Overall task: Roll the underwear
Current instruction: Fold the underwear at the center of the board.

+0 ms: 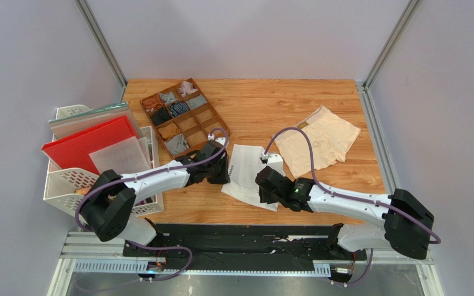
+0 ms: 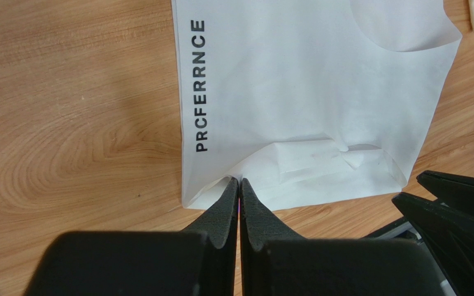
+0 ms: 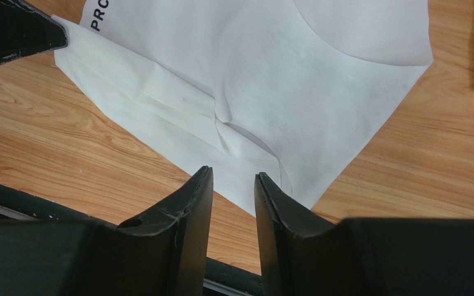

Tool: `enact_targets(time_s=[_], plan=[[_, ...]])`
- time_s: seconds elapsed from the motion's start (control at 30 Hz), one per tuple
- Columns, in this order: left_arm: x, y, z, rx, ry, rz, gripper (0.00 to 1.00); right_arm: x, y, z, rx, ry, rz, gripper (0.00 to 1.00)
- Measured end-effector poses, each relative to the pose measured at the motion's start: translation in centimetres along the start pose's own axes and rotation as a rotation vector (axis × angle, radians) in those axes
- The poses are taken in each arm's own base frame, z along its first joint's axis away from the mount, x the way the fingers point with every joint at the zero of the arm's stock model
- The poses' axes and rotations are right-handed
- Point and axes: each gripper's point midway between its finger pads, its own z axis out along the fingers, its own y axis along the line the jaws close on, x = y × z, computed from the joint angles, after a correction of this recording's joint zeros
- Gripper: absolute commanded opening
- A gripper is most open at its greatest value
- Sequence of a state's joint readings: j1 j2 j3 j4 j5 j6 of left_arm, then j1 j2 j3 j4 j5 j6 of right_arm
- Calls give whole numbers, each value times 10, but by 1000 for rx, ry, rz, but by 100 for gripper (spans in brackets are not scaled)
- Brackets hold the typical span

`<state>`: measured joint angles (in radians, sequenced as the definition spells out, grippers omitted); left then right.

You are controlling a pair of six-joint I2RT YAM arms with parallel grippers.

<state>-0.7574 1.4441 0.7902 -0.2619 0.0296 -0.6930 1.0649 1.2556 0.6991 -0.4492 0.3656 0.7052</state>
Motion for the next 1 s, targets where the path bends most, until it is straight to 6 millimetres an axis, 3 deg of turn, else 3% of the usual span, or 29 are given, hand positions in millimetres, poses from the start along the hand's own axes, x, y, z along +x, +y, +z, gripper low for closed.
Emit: enact_targets(time_s=[0.47,1.0], plan=[[11,7,2,-11,25,1,0,8,14,21,-44,29,-7,31],[11,7,2,-9,25,2,0,18,16,37,-48,54,-45,30]])
